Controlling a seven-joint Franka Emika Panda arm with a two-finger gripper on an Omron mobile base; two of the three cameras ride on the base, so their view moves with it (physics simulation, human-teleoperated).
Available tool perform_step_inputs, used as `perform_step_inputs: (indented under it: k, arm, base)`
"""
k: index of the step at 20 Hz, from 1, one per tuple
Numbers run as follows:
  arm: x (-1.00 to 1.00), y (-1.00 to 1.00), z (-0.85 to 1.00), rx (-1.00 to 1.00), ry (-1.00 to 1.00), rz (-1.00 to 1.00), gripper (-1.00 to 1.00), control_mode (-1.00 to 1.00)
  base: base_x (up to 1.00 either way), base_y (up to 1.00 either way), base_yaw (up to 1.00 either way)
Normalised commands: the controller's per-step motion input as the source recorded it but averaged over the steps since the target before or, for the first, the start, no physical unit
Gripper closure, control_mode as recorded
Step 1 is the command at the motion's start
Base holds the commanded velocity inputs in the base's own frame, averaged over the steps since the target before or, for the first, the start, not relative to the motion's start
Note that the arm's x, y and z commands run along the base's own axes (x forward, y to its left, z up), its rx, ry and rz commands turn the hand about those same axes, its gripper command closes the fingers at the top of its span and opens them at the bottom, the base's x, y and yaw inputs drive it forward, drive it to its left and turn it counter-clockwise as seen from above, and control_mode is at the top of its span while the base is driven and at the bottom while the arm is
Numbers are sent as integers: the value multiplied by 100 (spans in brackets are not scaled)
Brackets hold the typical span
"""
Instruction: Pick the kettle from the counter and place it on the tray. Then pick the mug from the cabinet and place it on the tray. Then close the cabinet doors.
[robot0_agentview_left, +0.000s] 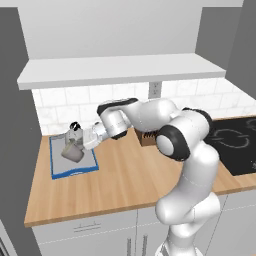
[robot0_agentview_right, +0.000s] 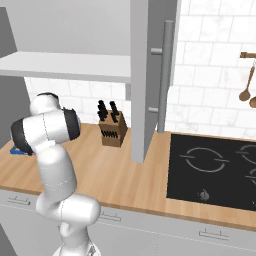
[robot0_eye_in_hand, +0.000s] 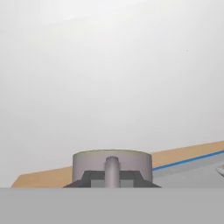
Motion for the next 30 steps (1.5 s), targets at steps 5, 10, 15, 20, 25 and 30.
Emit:
perform_step_inputs:
  k: [5,10,15,20,25,30]
  arm:
    - [38,31,-30,0,0,3,100,-100]
    - [38,23,-21,0,0,1,100,-100]
    - [31,17,-27,0,-1,0,100,-100]
    - [12,10,-34,0,-3,0,100,-100]
    - [-8,0,-35,-1,-1,0,100,-100]
    - [-20,-8,-40,-3,-2,0,100,-100]
  base:
    - [0,0,0]
    - [0,0,0]
    - [0,0,0]
    - [0,0,0]
    - [0,0,0]
    - [0,0,0]
